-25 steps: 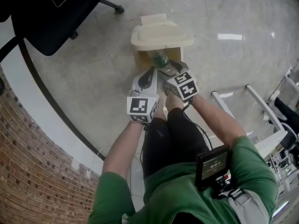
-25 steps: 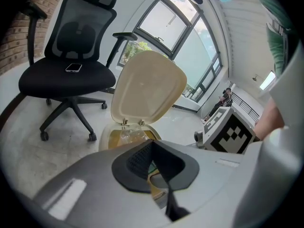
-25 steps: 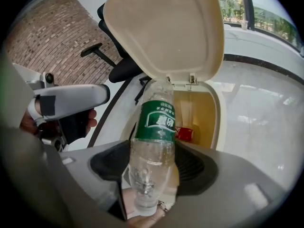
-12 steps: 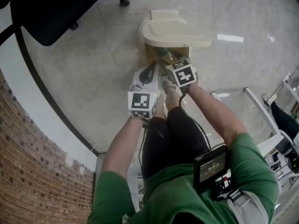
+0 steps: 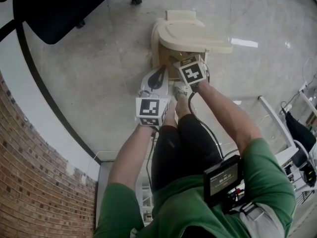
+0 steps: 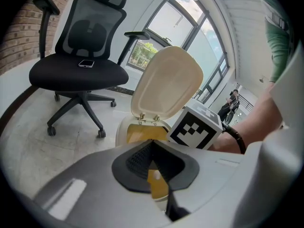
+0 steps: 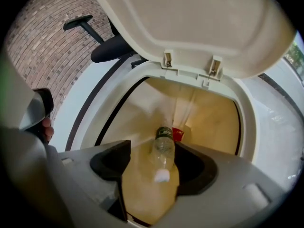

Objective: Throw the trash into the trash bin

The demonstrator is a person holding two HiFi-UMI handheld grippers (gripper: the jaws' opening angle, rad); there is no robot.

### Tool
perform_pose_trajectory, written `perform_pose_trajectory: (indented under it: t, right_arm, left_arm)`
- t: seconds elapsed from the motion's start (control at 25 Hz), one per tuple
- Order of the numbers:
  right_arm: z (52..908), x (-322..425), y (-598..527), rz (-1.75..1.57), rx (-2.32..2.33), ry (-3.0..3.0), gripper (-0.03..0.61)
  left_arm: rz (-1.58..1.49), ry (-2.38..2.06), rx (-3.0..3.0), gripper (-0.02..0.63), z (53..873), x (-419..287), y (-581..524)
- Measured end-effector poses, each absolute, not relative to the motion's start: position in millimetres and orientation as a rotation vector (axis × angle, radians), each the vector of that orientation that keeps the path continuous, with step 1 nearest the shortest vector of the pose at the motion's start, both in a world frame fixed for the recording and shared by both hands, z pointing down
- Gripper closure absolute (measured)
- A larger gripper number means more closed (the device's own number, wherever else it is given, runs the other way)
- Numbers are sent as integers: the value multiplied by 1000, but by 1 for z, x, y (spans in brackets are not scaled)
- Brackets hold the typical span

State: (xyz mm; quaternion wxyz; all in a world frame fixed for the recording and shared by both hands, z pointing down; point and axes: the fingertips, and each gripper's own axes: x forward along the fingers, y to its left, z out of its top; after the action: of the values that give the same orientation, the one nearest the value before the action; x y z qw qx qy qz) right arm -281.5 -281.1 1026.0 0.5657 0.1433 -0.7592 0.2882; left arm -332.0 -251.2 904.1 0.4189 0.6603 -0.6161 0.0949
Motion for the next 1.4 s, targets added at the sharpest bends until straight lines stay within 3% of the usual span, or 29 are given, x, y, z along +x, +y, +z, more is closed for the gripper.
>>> perform_pose_trajectory:
  t: [0.6,0.76,0.88,1.16,1.4]
  right_arm:
    - [1007,-290,-281,692,331,-1848,290]
    - [965,-281,-286,640,355,-1926,470]
    - [927,-268,-287,595,359,-1963,526]
    - [854,-261,-297,566,407,-2050,575]
    - [796,-258,-303,565,456,-2137,575]
  left_arm:
    - [258,-1567,1650,606,899,-345,-251]
    - [286,-1561,1698,606,875,-343,-257]
    - [295,-1565,1727,606,846,-338,-261]
    - [305,-1604,1781,606,790,-335,-278]
    - [332,-1656,1800,606,752,-334,-283]
